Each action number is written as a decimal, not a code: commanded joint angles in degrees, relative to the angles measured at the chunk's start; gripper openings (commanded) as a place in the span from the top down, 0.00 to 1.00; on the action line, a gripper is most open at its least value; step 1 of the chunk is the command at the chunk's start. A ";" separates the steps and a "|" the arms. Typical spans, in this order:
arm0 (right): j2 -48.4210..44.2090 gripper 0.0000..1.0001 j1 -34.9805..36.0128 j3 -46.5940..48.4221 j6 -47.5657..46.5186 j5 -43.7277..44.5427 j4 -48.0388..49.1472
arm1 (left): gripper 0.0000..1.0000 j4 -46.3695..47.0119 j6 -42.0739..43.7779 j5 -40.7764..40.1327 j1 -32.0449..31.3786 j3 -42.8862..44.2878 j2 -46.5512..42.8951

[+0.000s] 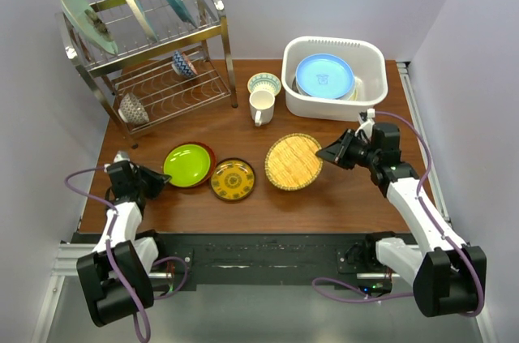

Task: Place the plates into the plastic bin on the countertop
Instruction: Place the plate at the center of the board.

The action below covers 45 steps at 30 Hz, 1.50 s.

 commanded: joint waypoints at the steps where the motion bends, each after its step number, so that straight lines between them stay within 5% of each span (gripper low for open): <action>1: 0.58 1.00 0.06 5.18 3.96 -2.60 6.50 | 0.86 4.89 0.00 1.80 0.91 -0.62 0.12; 7: 2.95 1.00 -0.02 9.58 5.28 -1.02 8.17 | 0.48 5.16 0.96 2.51 0.91 -0.62 -0.67; 18: 7.96 1.00 -2.57 18.10 6.51 1.09 10.11 | 0.18 4.10 2.37 3.20 0.83 0.00 -2.34; 32: 15.52 1.00 -5.55 21.27 8.09 1.18 15.38 | 0.03 0.59 3.77 6.11 0.83 2.72 -7.87; 45: 24.48 1.00 -8.81 26.72 8.36 3.89 17.67 | 0.00 -5.65 8.17 11.65 0.83 9.58 -9.55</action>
